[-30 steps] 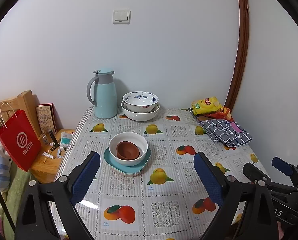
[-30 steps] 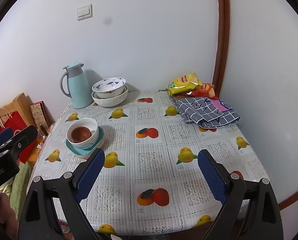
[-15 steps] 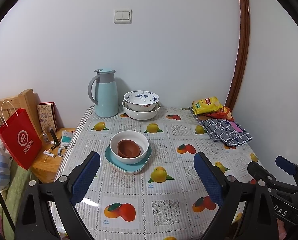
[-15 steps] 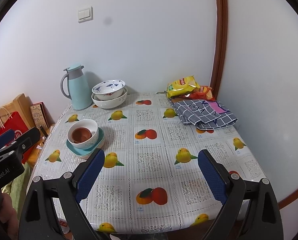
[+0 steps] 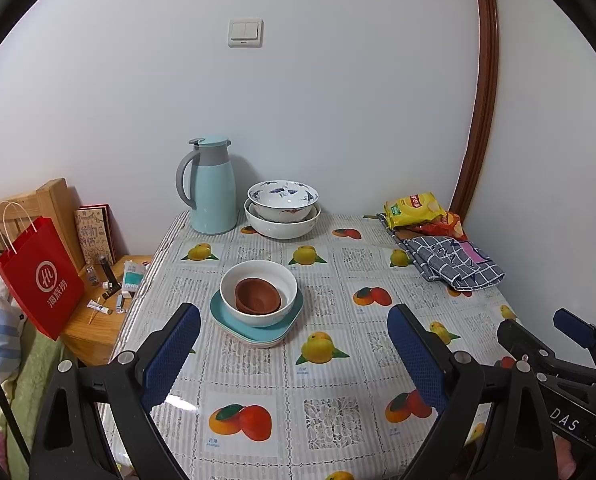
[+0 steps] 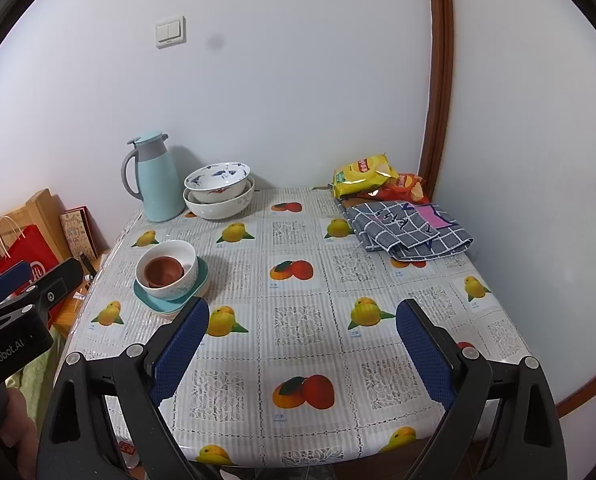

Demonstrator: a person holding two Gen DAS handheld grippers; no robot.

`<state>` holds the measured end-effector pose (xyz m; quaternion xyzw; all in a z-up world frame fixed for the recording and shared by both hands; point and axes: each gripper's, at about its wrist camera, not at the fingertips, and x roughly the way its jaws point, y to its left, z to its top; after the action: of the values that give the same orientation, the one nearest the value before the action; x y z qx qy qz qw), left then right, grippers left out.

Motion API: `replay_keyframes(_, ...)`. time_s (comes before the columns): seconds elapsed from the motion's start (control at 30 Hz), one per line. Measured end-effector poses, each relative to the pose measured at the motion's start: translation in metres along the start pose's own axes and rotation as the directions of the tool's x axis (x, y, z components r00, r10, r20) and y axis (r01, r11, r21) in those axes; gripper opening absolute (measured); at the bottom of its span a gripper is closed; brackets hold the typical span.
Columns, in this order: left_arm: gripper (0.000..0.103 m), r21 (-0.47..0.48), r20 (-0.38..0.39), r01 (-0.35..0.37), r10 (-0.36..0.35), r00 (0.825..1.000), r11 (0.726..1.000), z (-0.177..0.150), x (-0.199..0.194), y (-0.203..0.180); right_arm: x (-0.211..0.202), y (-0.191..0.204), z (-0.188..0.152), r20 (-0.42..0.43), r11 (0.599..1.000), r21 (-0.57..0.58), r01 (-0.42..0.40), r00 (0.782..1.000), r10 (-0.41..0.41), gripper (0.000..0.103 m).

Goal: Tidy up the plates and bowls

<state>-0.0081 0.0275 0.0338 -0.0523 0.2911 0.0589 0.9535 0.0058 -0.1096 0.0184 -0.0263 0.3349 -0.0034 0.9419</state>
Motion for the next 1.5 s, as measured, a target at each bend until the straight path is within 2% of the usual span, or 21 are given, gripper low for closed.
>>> replay_keyframes(1.5,0.095,0.002,-0.004,-0.009,0.009,1.000,1.000,0.0010,0.0000,0.0025,-0.0058,0.0082,0.0009,0.006,1.000,0.001,-0.009,1.000,0.009,0.094)
